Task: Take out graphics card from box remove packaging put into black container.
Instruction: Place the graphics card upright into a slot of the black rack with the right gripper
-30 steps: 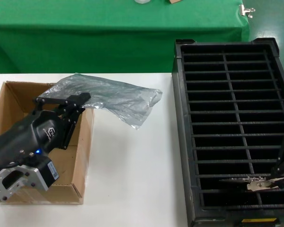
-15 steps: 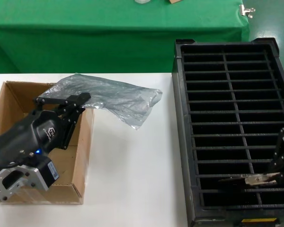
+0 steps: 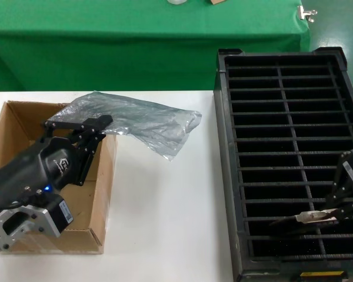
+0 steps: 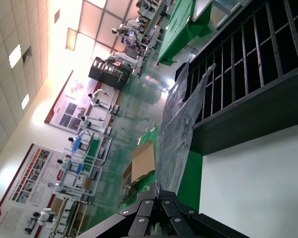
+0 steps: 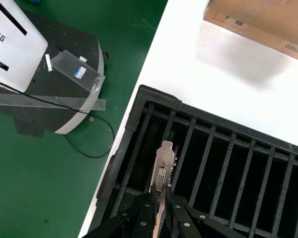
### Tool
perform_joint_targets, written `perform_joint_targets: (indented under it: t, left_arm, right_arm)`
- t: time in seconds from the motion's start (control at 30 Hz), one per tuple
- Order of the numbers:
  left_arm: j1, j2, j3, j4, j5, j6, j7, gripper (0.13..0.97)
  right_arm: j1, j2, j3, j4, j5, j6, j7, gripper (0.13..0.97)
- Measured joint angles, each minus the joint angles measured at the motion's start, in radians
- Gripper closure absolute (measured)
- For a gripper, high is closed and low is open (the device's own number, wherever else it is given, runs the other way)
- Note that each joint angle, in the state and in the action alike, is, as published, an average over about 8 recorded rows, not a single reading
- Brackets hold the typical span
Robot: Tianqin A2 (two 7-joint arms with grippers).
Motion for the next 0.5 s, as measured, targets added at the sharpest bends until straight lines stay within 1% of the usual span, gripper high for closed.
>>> perform_joint_targets:
  t: [0.5]
  left_arm:
    - [0.000,0.000,0.000,0.000,0.000,0.000,0.000,0.958]
  right_arm:
    - [0.019,-0.039,0.000,-0.047,-0.030,0.000,-0.028,0.954]
